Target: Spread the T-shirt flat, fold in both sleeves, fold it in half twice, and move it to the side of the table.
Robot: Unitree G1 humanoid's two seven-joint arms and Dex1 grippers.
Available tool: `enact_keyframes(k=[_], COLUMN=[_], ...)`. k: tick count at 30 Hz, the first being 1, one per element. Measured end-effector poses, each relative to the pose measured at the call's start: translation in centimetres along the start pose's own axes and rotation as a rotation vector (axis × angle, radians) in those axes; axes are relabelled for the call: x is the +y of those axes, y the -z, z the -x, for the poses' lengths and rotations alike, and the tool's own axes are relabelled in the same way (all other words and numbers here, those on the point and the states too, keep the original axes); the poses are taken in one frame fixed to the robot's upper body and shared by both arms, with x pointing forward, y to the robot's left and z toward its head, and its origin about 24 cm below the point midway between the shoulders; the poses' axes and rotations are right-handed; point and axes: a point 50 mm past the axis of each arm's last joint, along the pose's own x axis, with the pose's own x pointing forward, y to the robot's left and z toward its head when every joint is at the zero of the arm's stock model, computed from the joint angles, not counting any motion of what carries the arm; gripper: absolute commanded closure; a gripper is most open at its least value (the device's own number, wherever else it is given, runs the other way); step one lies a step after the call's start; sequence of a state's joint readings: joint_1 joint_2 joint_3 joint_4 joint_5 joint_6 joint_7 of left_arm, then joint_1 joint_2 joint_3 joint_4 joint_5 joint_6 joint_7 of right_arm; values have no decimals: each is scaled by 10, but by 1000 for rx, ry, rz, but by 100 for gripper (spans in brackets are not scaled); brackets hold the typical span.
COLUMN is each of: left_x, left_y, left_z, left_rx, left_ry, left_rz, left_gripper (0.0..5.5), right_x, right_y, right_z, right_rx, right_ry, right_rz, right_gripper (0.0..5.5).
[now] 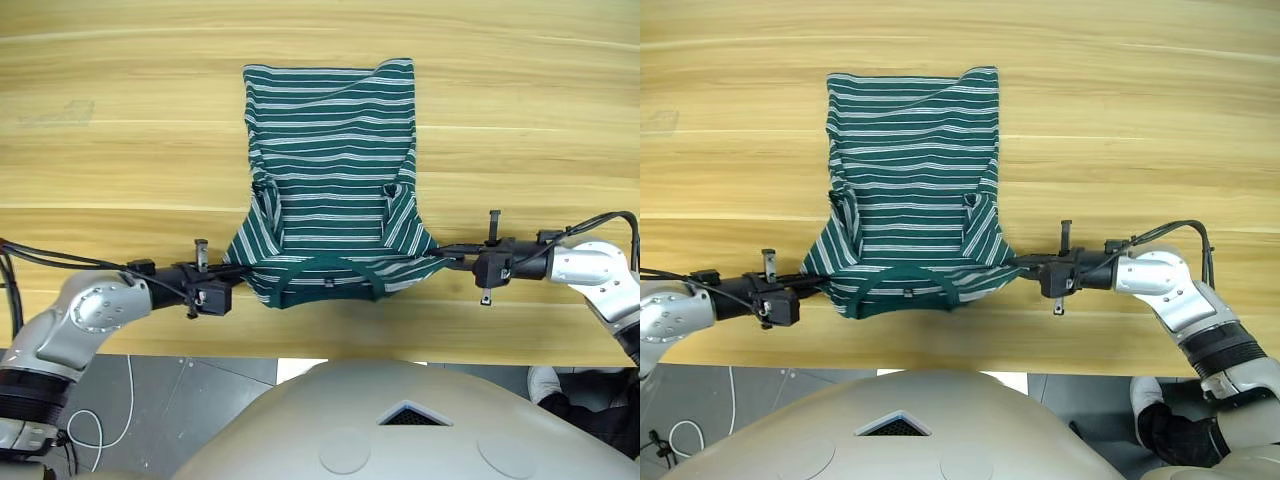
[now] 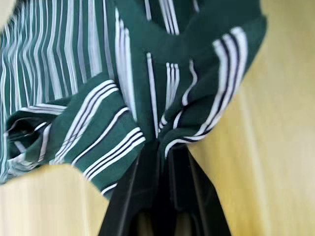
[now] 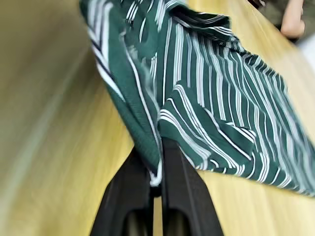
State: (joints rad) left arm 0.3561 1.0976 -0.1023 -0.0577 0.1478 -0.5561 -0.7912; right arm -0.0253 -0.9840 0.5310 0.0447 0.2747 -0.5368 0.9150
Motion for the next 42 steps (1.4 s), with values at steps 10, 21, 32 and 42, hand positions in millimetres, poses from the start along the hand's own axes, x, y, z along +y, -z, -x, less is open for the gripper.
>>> enact_keyframes(k=[10, 21, 32, 42], left_x=[25, 16, -4, 28], left_y=[-76, -97, -111, -99], left_z=[30, 64, 84, 71], left_rx=[-284, -303, -307, -357], left_ry=[11, 23, 44, -43], left_rz=[167, 255, 314, 242], left_gripper=[549, 549, 549, 549], right_x=[-10, -8, 15, -12], right_y=[-20, -50, -75, -70], right_z=[11, 49, 73, 43], right_rx=[-29, -296, -381, -161], right_ry=[-28, 135, 148, 265], right_rz=[-226, -456, -507, -337], right_gripper=[549, 549, 549, 549])
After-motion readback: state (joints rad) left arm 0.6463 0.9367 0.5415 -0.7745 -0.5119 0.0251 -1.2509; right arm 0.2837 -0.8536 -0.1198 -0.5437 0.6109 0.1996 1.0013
